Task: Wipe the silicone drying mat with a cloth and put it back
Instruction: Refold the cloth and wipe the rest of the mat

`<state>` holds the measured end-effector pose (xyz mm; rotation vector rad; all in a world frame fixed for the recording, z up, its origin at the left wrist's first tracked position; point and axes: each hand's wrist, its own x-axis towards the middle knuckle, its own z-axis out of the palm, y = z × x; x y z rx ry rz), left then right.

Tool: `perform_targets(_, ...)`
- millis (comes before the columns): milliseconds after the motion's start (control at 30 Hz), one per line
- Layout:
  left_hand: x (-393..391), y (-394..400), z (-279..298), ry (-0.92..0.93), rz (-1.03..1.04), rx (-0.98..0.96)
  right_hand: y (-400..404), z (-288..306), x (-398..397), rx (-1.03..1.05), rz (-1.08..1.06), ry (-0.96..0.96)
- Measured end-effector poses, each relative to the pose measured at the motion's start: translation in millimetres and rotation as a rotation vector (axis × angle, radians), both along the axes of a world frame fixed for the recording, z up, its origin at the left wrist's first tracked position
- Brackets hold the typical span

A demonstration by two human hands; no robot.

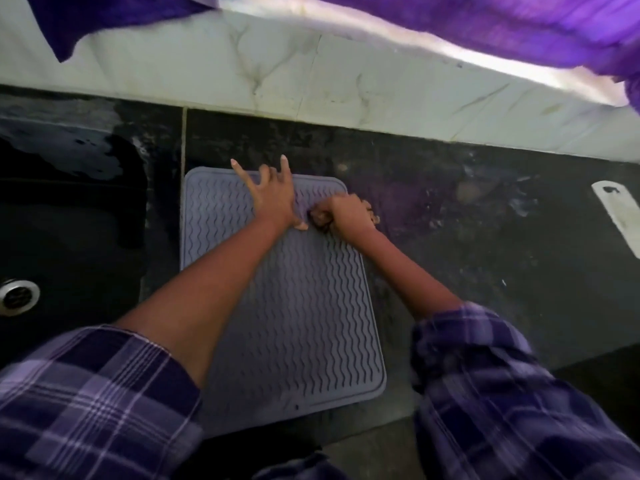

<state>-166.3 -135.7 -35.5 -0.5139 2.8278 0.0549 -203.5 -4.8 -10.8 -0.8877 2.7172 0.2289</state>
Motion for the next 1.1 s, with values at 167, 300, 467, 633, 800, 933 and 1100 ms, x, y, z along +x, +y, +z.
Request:
perform_targets(167, 5, -4, 2, 0.010, -0.015, 0.026, 78, 8, 83, 0.092, 0.019, -0.384)
perform_targets(300, 25, 8, 4, 0.065, -0.172, -0.105, 103, 34, 81, 0.164, -0.018, -0.644)
perform_targets(467, 54, 11, 1, -0.021, -0.411, 0.136, 61, 34, 30, -0.184, -0.166, -0.162)
perform_targets(633, 77, 16, -2, -0.080, -0.466, 0.092, 60, 0, 79, 0.005, -0.089, 0.054)
perform_targets(800, 91, 29, 9, -0.057, -0.456, -0.026, 131, 14, 184, 0.038, 0.008, -0.105)
perform_targets(933, 114, 50, 20, -0.090, -0.431, -0.017, 119, 33, 155, 0.095, -0.095, -0.382)
perform_targets(1100, 156, 54, 11, -0.163, -0.388, 0.073, 83, 21, 122, -0.040, -0.201, -0.076)
